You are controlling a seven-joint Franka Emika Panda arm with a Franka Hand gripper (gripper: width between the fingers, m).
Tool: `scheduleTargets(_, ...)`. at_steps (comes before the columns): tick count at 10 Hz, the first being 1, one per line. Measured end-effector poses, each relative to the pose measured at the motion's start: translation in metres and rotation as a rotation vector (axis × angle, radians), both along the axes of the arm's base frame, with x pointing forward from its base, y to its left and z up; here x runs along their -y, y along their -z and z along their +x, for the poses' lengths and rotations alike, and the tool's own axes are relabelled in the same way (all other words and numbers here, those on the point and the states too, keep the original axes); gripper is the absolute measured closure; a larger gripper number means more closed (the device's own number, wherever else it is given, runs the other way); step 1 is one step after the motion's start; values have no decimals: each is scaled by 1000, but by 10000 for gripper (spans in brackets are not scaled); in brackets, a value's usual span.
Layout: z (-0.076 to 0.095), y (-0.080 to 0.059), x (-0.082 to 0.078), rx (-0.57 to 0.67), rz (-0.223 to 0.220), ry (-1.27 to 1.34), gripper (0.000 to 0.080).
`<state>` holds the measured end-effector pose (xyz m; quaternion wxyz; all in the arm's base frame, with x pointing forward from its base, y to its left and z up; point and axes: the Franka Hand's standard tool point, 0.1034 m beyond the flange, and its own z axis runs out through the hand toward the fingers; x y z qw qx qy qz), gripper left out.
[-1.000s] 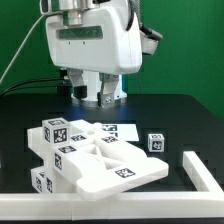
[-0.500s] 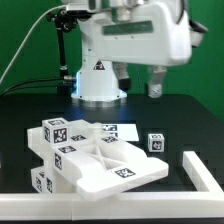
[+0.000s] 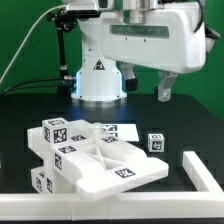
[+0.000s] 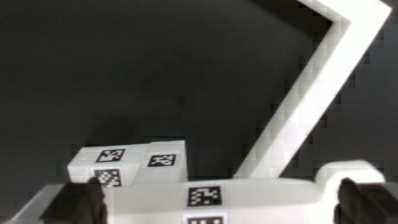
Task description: Assemble chair
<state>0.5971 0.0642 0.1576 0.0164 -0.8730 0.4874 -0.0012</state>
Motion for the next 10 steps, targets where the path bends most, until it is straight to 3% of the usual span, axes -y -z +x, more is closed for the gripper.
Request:
scheduleTargets(1,-9,3,-8,41,-1,-75,151)
scheduleTargets(3,-41,17,-9,71,-9,-218,151)
scheduleTargets(4,-45,16,-20,66,-12,-232,151)
scheduleTargets(8,-45,18,-18,74,-30,-551,151)
scheduleTargets(10,-82,49,-20,35,-32,-780,151)
